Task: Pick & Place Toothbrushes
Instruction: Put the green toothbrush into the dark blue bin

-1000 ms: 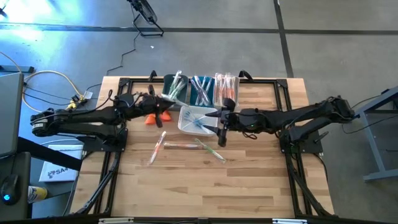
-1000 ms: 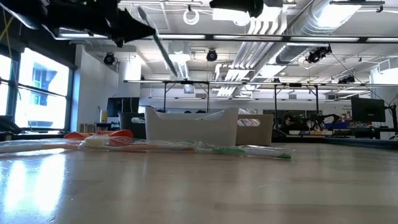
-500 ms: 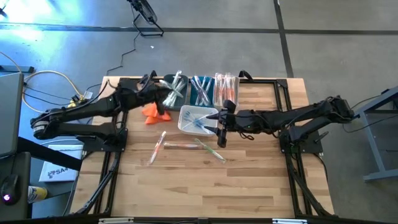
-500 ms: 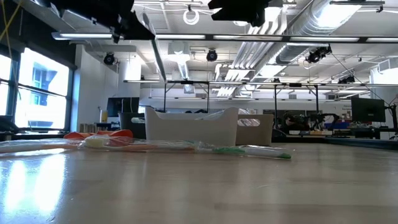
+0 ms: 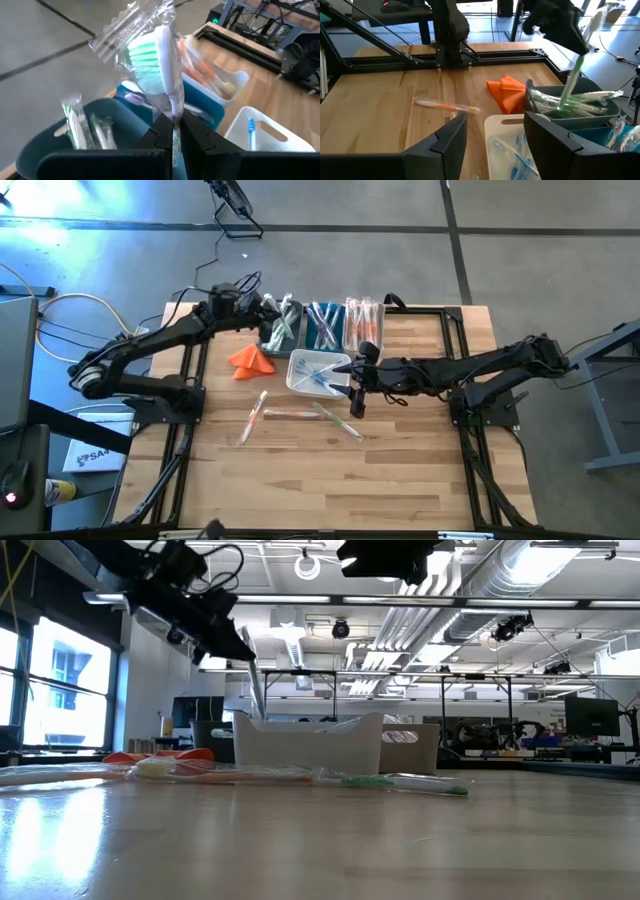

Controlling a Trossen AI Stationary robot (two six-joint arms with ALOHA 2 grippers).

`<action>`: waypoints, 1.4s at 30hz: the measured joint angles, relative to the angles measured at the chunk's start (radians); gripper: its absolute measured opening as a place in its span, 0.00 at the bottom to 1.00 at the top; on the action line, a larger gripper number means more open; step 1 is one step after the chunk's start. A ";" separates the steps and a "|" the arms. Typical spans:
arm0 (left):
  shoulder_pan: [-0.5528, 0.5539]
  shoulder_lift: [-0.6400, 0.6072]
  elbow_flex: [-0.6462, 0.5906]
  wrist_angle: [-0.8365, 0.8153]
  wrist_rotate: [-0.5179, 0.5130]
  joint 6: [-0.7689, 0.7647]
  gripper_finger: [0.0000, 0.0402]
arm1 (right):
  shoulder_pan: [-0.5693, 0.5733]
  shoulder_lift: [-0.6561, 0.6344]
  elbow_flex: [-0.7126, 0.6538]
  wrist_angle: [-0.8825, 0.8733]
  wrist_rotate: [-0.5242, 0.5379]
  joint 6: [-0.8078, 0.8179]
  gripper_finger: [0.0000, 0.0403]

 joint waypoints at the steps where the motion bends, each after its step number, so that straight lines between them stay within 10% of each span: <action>1: 0.014 0.019 0.000 0.012 0.014 -0.006 0.02 | 0.000 0.000 0.000 0.000 0.000 0.000 0.47; 23: 0.089 0.272 0.000 0.062 0.089 -0.089 0.04 | -0.002 0.031 0.000 -0.002 0.001 -0.002 0.47; 42: 0.089 0.273 0.000 0.108 -0.127 -0.104 0.45 | -0.002 0.033 0.000 -0.016 0.001 -0.002 0.47</action>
